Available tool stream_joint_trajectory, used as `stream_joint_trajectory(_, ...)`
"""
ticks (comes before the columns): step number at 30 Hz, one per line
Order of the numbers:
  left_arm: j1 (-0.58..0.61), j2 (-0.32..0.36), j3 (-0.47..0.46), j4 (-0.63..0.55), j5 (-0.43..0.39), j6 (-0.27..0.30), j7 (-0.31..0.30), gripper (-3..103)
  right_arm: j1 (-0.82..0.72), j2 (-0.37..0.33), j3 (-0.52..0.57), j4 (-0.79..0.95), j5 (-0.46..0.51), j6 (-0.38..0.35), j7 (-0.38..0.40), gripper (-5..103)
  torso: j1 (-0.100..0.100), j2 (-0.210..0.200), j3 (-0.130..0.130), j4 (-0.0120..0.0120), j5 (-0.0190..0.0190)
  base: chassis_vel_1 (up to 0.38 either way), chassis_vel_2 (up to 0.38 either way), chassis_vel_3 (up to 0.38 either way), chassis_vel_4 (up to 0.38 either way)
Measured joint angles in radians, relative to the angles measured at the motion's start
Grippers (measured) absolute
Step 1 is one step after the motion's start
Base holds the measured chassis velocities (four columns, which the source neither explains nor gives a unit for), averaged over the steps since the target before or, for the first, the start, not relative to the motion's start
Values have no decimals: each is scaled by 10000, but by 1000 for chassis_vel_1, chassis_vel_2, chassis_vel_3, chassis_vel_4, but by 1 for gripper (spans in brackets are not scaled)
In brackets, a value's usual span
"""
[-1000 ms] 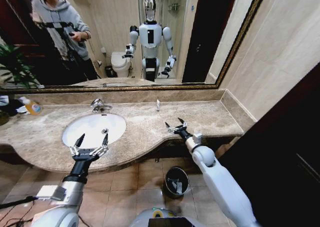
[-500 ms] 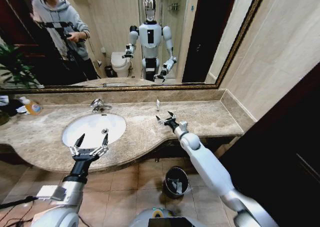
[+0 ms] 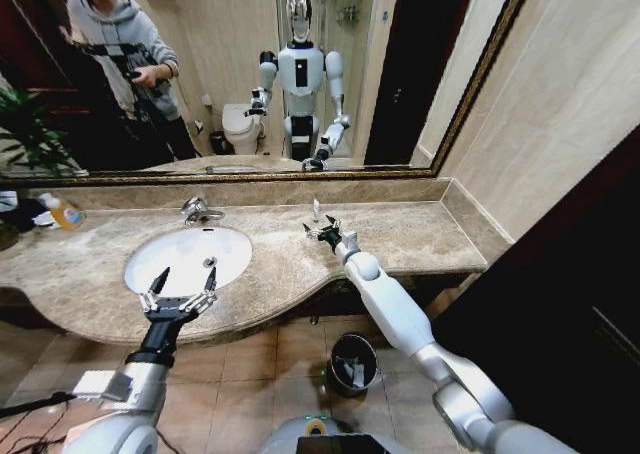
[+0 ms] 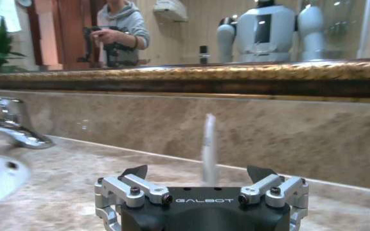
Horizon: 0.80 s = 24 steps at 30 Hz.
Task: Pick up the trash from the sink and place it in the trash bin.
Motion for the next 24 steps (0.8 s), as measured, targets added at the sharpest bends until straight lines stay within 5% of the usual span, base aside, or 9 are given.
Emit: stream_joint_trajectory(24,1,0,0,0,0,0,0,100,675,711,294,-1227,-332,228,-187,100,0,2,0,-2,2,0,0,0,0)
